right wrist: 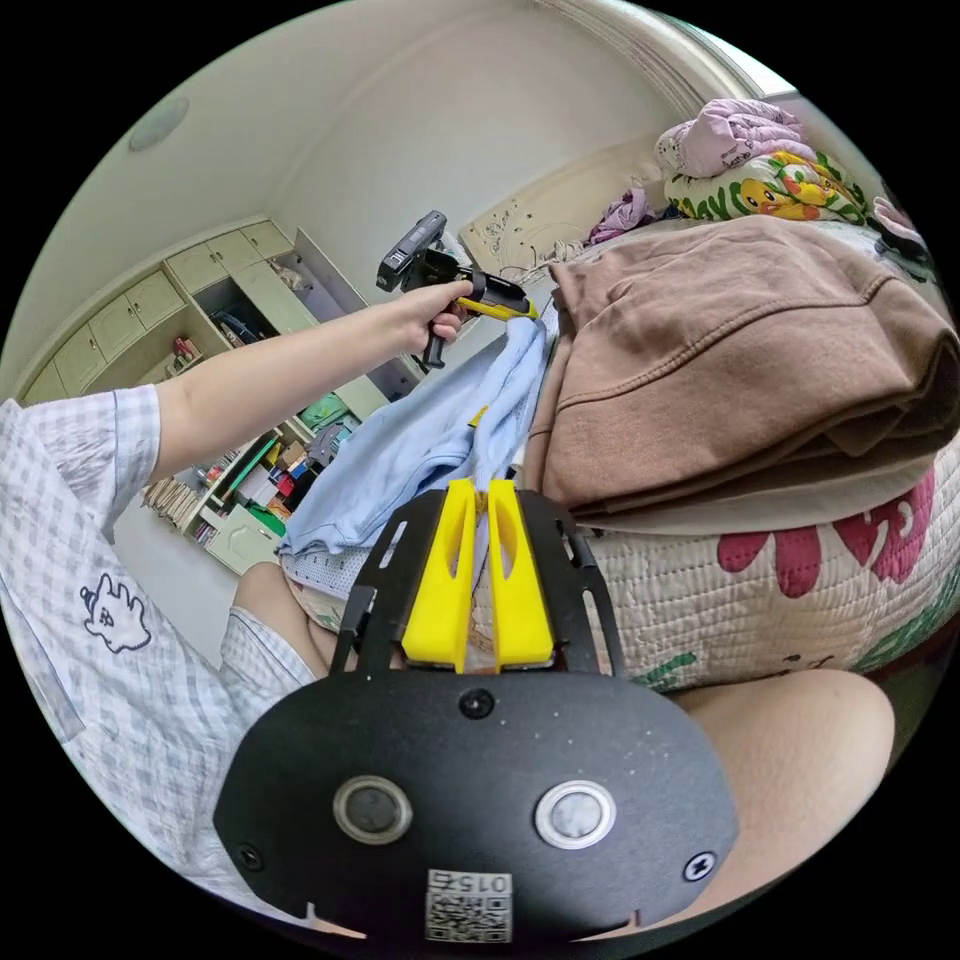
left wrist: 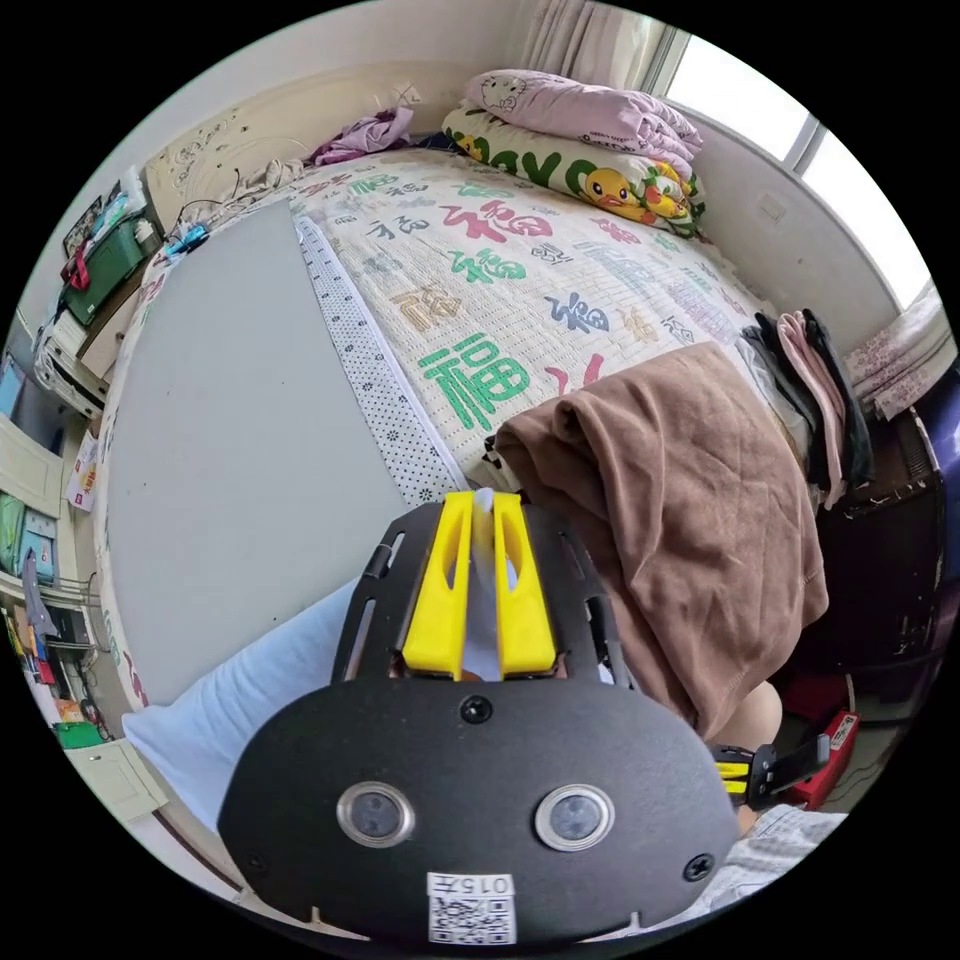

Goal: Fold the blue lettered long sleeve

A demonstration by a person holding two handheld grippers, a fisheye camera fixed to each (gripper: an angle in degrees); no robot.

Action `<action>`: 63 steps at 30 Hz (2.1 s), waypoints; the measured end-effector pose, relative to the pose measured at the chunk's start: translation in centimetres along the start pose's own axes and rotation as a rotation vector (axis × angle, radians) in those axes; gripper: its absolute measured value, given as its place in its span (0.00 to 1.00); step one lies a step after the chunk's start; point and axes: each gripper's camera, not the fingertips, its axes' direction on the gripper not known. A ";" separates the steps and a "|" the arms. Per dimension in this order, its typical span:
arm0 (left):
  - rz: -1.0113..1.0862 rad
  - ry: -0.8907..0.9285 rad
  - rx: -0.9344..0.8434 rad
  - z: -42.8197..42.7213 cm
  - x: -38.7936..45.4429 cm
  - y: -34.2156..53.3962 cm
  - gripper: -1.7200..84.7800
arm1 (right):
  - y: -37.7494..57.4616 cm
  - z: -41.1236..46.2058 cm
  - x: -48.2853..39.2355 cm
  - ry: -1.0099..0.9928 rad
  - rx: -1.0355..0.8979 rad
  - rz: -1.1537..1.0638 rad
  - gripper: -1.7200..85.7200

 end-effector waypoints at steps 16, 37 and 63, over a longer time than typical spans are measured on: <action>0.073 0.540 0.455 -21.9 -11.3 6.0 0.03 | 6.3 -14.4 -11.9 0.013 0.281 -0.432 0.03; -0.364 0.468 0.252 -11.6 -34.4 20.4 0.13 | 26.5 19.1 -16.1 -0.126 -0.379 -0.588 0.03; -0.255 0.129 0.227 -14.4 -31.3 21.0 0.05 | 34.3 28.7 -14.3 -0.089 -0.449 -0.763 0.08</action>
